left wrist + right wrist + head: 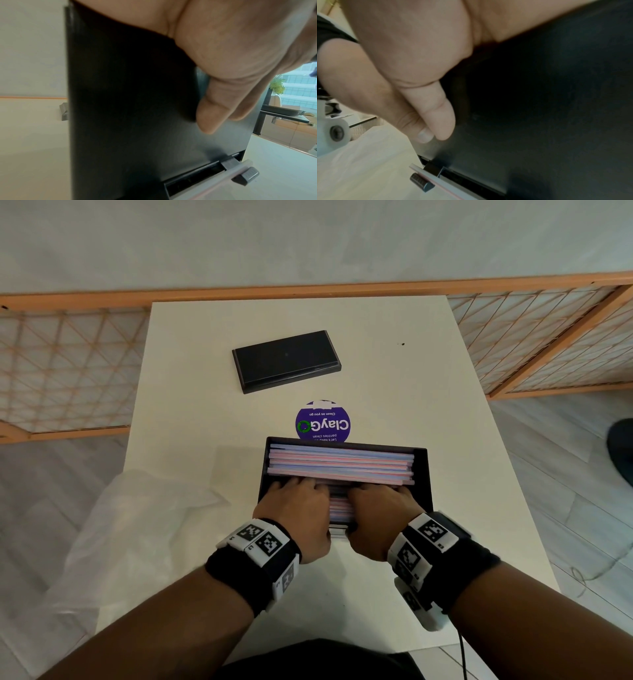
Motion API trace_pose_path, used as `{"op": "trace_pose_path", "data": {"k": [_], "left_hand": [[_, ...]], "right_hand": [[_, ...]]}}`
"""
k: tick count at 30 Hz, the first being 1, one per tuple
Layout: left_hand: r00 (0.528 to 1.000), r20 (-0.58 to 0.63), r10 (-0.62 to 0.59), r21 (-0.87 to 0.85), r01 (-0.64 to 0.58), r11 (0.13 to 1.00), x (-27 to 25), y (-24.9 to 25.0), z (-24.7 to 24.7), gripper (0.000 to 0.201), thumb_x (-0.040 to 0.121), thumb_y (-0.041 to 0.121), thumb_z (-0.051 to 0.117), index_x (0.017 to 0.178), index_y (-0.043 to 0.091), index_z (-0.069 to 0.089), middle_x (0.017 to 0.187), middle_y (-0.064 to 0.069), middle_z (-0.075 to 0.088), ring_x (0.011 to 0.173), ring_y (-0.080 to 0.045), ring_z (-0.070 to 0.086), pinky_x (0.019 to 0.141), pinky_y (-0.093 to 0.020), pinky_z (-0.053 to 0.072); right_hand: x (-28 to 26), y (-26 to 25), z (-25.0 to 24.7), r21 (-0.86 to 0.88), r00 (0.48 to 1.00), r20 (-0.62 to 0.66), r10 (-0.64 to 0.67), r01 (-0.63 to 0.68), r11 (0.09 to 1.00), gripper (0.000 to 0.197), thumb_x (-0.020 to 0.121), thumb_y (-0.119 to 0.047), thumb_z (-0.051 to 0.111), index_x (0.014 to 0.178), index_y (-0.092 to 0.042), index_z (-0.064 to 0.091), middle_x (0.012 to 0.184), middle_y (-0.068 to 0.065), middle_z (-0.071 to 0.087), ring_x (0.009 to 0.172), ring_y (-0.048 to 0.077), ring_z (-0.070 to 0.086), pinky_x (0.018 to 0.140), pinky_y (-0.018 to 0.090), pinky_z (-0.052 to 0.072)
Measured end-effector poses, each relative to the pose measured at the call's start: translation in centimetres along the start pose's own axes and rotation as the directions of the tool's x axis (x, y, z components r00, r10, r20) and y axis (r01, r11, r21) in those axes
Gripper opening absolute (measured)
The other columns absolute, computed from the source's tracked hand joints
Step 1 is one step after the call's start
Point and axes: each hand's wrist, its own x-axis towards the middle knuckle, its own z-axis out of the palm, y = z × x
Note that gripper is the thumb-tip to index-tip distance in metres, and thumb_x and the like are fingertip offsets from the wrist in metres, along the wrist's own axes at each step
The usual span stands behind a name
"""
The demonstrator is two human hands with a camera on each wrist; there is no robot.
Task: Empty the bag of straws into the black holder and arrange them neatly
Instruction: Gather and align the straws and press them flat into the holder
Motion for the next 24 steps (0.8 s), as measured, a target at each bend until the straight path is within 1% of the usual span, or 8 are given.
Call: {"op": "trace_pose_path", "data": {"k": [4, 7, 9, 12, 15, 18, 20, 24], "left_hand": [[1.000, 0.009, -0.019, 0.012, 0.019, 1.000, -0.14, 0.13, -0.16, 0.041, 0.081, 0.043, 0.062, 0.117, 0.024, 0.059, 0.126, -0.002, 0.043, 0.122, -0.025, 0.047, 0.105, -0.043, 0.041], [1.000, 0.001, -0.013, 0.021, 0.013, 1.000, -0.17, 0.12, -0.27, 0.039, 0.083, 0.042, 0.061, 0.118, 0.023, 0.060, 0.125, -0.003, 0.048, 0.120, -0.025, 0.050, 0.104, -0.041, 0.041], [1.000, -0.021, -0.001, 0.017, 0.001, 1.000, -0.17, 0.11, -0.31, 0.045, 0.083, 0.040, 0.062, 0.123, 0.022, 0.055, 0.125, -0.003, 0.057, 0.117, -0.026, 0.056, 0.102, -0.040, 0.044], [1.000, -0.025, -0.011, 0.011, 0.011, 1.000, -0.30, 0.22, -0.42, 0.051, 0.083, 0.038, 0.063, 0.128, 0.021, 0.048, 0.118, -0.004, 0.066, 0.107, -0.028, 0.063, 0.098, -0.039, 0.047], [1.000, 0.003, -0.014, 0.009, 0.014, 1.000, -0.31, 0.24, -0.44, 0.045, 0.083, 0.040, 0.062, 0.123, 0.023, 0.052, 0.115, -0.003, 0.066, 0.108, -0.027, 0.062, 0.098, -0.039, 0.046], [1.000, 0.026, -0.015, 0.010, 0.015, 1.000, -0.18, 0.08, -0.29, 0.037, 0.083, 0.042, 0.060, 0.116, 0.026, 0.061, 0.124, -0.001, 0.051, 0.117, -0.025, 0.052, 0.102, -0.042, 0.043], [0.999, 0.033, -0.016, 0.004, 0.016, 1.000, -0.13, 0.06, -0.28, 0.035, 0.084, 0.042, 0.060, 0.114, 0.025, 0.064, 0.124, -0.001, 0.046, 0.118, -0.025, 0.050, 0.101, -0.042, 0.042], [1.000, -0.014, -0.005, -0.002, 0.004, 1.000, -0.14, 0.11, -0.27, 0.042, 0.083, 0.039, 0.063, 0.121, 0.023, 0.056, 0.122, -0.001, 0.059, 0.116, -0.025, 0.057, 0.101, -0.039, 0.043]], "right_hand": [[-0.20, -0.03, -0.23, -0.004, 1.000, 0.015, 0.006, -0.006, 1.000, 0.039, 0.078, -0.038, 0.056, 0.114, -0.026, 0.061, 0.124, 0.001, 0.054, 0.117, 0.029, 0.053, 0.104, 0.042, 0.039], [-0.38, -0.11, -0.57, -0.022, 1.000, 0.025, 0.016, -0.015, 1.000, 0.045, 0.078, -0.041, 0.058, 0.120, -0.026, 0.061, 0.129, 0.004, 0.045, 0.124, 0.031, 0.044, 0.102, 0.045, 0.041], [-0.37, -0.13, -0.62, -0.022, 1.000, 0.024, 0.006, -0.005, 1.000, 0.046, 0.078, -0.039, 0.057, 0.122, -0.025, 0.057, 0.126, 0.003, 0.054, 0.121, 0.030, 0.049, 0.101, 0.043, 0.042], [-0.29, -0.16, -0.34, -0.006, 1.000, -0.004, 0.004, -0.004, 1.000, 0.048, 0.078, -0.035, 0.057, 0.123, -0.021, 0.045, 0.112, 0.002, 0.066, 0.108, 0.029, 0.062, 0.101, 0.042, 0.041], [-0.32, -0.13, -0.08, -0.023, 1.000, -0.002, 0.006, -0.006, 1.000, 0.046, 0.079, -0.036, 0.056, 0.122, -0.022, 0.047, 0.115, 0.001, 0.064, 0.111, 0.028, 0.060, 0.105, 0.043, 0.038], [-0.26, -0.01, -0.38, -0.028, 1.000, 0.018, 0.007, -0.006, 1.000, 0.042, 0.079, -0.038, 0.056, 0.119, -0.027, 0.060, 0.123, 0.002, 0.052, 0.118, 0.028, 0.050, 0.103, 0.044, 0.040], [-0.23, -0.02, -0.55, -0.022, 0.999, 0.037, 0.005, -0.004, 1.000, 0.039, 0.079, -0.037, 0.056, 0.116, -0.027, 0.063, 0.121, 0.002, 0.053, 0.116, 0.028, 0.051, 0.100, 0.043, 0.042], [-0.27, -0.08, -0.17, 0.004, 1.000, -0.020, -0.002, 0.002, 1.000, 0.042, 0.078, -0.032, 0.055, 0.119, -0.024, 0.050, 0.111, -0.001, 0.065, 0.107, 0.028, 0.062, 0.100, 0.041, 0.042]]}}
